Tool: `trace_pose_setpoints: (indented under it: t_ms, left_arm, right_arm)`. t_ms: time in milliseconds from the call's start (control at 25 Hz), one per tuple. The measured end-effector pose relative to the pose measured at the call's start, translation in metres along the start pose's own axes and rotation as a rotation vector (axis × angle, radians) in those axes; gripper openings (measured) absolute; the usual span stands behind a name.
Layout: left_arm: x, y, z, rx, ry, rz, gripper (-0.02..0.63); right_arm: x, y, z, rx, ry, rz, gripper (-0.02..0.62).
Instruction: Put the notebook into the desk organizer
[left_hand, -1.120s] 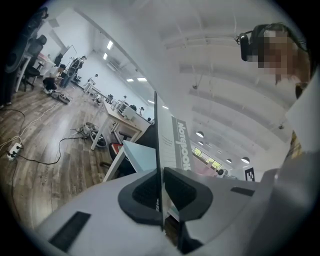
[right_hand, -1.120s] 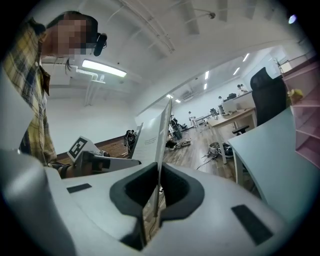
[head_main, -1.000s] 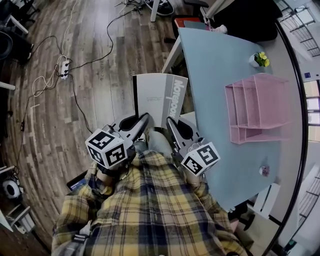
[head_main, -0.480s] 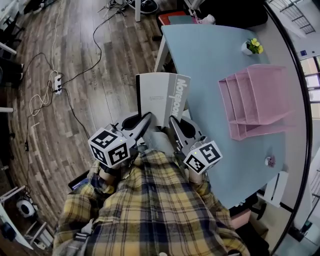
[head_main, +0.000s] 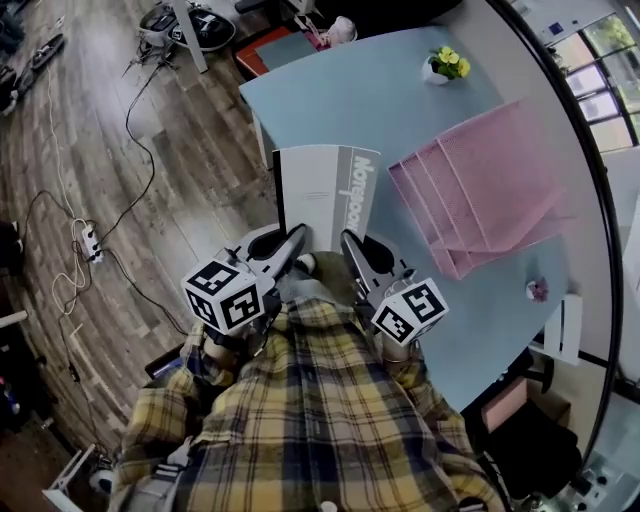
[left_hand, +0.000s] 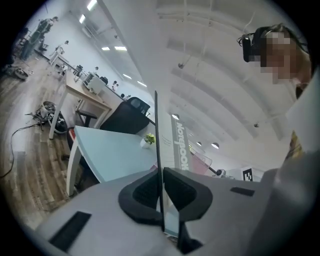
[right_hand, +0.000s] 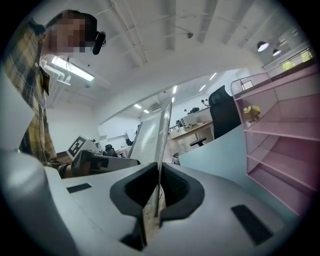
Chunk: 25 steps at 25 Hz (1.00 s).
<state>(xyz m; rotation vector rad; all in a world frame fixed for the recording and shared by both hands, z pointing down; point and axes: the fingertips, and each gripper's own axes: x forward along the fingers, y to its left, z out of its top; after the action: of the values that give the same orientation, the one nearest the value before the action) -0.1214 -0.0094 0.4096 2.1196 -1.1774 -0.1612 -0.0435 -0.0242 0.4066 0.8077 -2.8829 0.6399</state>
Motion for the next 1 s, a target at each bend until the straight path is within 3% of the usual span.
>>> trace_pose_setpoints:
  t_ms: [520,1000]
  left_arm:
    - [0.096,-0.021,0.012,0.072,0.180,-0.190,0.012]
    - [0.118,-0.056,-0.011,0.124,0.344,-0.350,0.014]
  right_arm:
    - [-0.031,-0.075,0.025,0.061,-0.102,-0.237,0.020]
    - [-0.079,-0.079,0.014,0.124,-0.195,-0.437,0.020]
